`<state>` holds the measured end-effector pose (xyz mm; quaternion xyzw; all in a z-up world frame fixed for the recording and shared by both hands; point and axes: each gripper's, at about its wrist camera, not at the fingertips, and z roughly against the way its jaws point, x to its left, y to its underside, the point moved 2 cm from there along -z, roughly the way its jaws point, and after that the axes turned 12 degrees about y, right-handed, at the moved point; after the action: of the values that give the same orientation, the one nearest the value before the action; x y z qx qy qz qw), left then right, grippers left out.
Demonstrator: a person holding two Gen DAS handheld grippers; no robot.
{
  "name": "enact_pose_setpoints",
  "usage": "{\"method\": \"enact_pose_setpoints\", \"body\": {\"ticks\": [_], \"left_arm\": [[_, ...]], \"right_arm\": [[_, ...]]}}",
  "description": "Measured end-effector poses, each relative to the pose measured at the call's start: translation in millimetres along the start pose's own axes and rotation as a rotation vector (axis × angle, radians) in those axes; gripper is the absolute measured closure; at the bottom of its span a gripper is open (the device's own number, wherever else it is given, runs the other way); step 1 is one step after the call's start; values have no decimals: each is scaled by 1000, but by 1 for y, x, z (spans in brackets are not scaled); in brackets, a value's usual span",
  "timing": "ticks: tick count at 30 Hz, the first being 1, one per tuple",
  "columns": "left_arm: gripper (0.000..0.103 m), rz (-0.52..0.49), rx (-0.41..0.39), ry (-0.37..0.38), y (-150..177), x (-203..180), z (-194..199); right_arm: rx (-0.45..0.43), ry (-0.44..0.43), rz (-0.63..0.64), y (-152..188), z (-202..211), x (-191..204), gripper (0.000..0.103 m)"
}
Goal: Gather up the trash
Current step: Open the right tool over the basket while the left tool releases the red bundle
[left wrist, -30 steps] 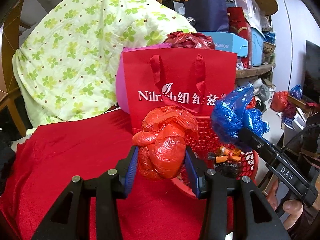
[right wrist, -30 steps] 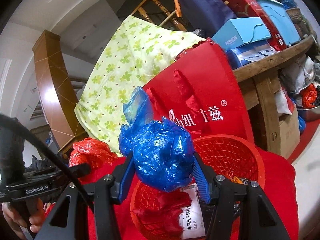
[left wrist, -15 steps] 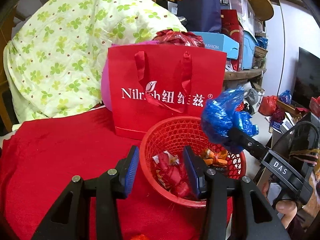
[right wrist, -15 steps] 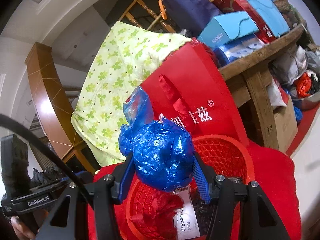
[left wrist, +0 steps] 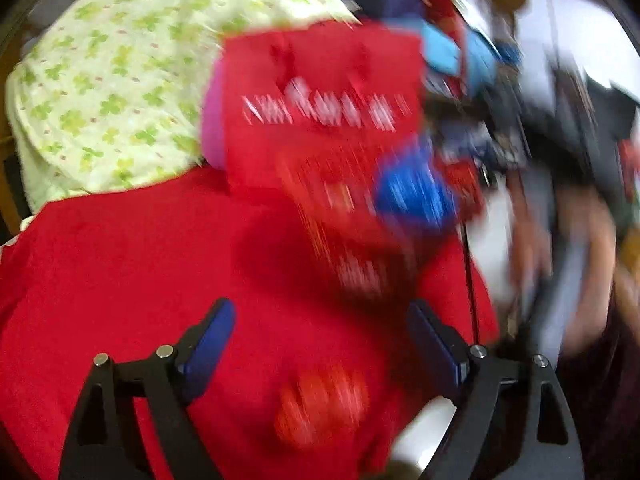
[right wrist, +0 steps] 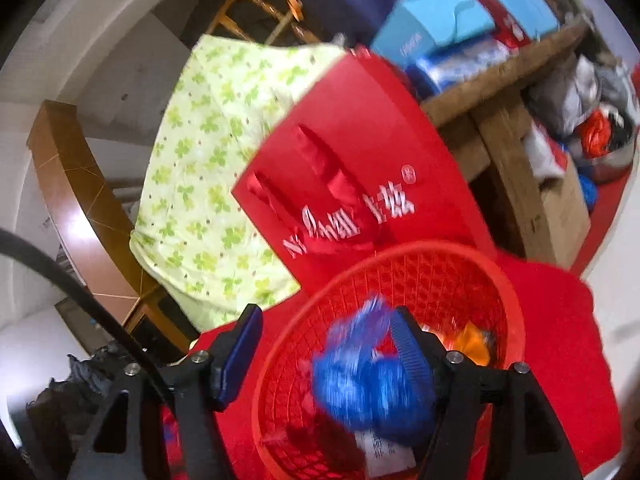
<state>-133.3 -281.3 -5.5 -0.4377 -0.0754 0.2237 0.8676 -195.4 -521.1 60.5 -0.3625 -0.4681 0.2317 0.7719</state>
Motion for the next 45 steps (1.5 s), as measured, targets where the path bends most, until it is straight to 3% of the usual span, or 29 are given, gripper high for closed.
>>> {"method": "enact_pose_setpoints", "body": {"ticks": [2, 4, 7, 12, 13, 16, 20, 25, 30, 35, 39, 42, 45], "left_arm": [[15, -22, 83, -8, 37, -4, -22], [15, -5, 105, -34, 51, 2, -31], [15, 50, 75, -19, 53, 13, -28], [16, 19, 89, -25, 55, 19, -34], [20, 22, 96, -22, 56, 20, -36], [54, 35, 132, 3, 56, 26, -42], [62, 5, 142, 3, 49, 26, -39], [63, 8, 71, 7, 12, 28, -16], [63, -4, -48, 15, -59, 23, 13], [63, -78, -148, 27, -125, -3, 25], [57, -89, -151, -12, -156, -15, 5], [49, -26, -128, 5, -174, -6, -18], [44, 10, -125, -32, -177, 1, -30]], "right_arm": [[-22, -4, -6, 0, 2, 3, 33], [-27, -11, -9, 1, 2, 9, 33], [-36, -14, 34, 6, 0, 23, 33], [-53, -2, 158, 18, -1, 46, 33], [-55, -4, 166, 20, 0, 47, 33], [-58, 1, 174, 21, 0, 46, 33], [-59, 5, 158, 18, 0, 40, 33], [-88, 7, 125, 11, 7, 30, 33], [-115, 23, 72, 1, 14, 12, 33], [-141, 37, 9, -10, 24, -13, 33], [-145, 45, -37, -17, 27, -30, 33], [-157, 49, -61, -20, 31, -39, 33], [-162, 52, -67, -24, 31, -43, 33]]}}
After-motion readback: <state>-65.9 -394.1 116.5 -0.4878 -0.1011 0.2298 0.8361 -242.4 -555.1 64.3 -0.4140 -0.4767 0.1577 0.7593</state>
